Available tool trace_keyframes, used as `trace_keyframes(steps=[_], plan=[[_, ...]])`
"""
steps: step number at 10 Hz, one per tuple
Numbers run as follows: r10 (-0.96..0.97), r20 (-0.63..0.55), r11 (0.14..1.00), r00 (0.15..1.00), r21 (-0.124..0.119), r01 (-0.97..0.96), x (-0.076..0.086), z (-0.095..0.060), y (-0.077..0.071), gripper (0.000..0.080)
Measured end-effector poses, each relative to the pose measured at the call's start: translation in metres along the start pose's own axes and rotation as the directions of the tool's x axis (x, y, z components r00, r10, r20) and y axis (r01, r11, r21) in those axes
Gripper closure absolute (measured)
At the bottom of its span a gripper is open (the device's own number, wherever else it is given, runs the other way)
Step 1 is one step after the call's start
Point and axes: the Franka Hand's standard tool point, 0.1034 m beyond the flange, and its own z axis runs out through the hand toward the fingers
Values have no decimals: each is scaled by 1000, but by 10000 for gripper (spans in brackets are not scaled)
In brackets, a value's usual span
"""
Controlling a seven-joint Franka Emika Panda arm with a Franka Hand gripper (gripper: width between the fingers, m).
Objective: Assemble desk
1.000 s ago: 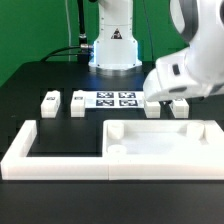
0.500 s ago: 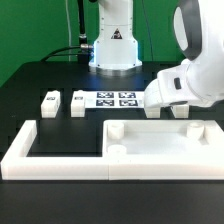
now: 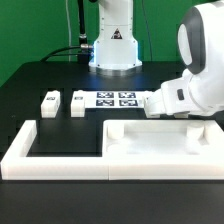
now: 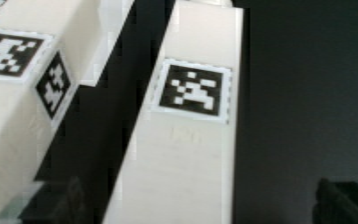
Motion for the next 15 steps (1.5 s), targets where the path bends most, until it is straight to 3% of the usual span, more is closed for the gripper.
trace_keyframes(steps=[3, 4, 5, 6, 12, 13, 15], plan=[[-6, 7, 1000, 1000, -3, 6, -1, 4, -2, 181], [-6, 8, 1000, 1000, -3, 6, -1, 4, -2, 362], [-6, 8, 1000, 1000, -3, 6, -1, 4, -2, 362], [-6, 8, 1000, 1000, -3, 6, -1, 4, -2, 513], [-6, 8, 1000, 1000, -3, 6, -1, 4, -2, 512], [-28, 19, 1000, 999, 0, 28, -5, -2, 0, 512], [-74, -64, 997, 995, 8, 75, -32, -63, 14, 511]])
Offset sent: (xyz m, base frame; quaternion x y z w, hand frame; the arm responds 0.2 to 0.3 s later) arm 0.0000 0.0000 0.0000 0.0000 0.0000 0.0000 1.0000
